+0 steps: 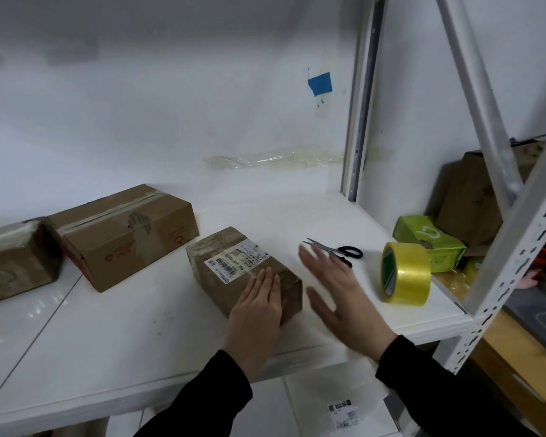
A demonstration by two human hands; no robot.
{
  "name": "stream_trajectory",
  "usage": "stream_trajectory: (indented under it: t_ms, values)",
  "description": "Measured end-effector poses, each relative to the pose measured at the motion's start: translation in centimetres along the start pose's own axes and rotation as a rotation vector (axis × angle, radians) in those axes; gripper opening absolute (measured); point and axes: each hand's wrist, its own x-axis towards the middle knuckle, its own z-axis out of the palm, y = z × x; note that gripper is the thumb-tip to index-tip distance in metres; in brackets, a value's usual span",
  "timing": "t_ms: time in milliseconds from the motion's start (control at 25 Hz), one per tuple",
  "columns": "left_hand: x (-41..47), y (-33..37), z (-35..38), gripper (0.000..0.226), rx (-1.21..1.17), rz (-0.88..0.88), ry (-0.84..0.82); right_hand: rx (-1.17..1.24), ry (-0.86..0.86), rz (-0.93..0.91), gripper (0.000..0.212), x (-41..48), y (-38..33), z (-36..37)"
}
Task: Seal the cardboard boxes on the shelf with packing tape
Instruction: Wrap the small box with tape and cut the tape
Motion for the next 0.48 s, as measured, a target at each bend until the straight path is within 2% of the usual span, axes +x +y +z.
stream_trajectory:
  t_ms: [80, 120, 200, 240, 280, 360, 440, 480]
  values:
    - [0.7, 0.6, 0.2, 0.043, -0.007, -0.035, -0.109, -0.047, 0.2, 0.095, 0.046, 0.3, 1.1, -2.8]
    - [1.1, 0.9, 0.6, 0.041, 0.003, -0.051, -0.111, -0.094, 0.318, 0.178, 0.045, 0.2, 2.0, -4.2]
    - [2.3, 1.3, 0.9, 0.033, 0.009, -0.125, -0.08, -0.169, 0.498, 0.419, 0.053, -0.3, 3.3, -6.5]
    - [2.8, 1.4, 0.8, 0.037, -0.02, -0.197, -0.088, -0.17, 0.531, 0.57, 0.063, -0.5, 4.0, -7.3]
    - [3.5, 1.5, 0.7, 0.045, -0.028, -0.266, -0.105, -0.148, 0.508, 0.739, 0.075, -0.8, 4.8, -7.8]
    - [3.9, 1.6, 1.0, 0.051, -0.056, -0.314, -0.012, -0.042, 0.348, 1.079, 0.089, -0.8, 5.9, -8.3]
    - [4.2, 1.6, 0.9, 0.055, -0.071, -0.317, -0.006, 0.088, 0.196, 1.252, 0.086, -0.2, 7.1, -8.7]
    - [4.2, 1.6, 0.9, 0.055, -0.103, -0.296, 0.012, 0.147, 0.151, 1.277, 0.083, 0.3, 7.6, -9.0]
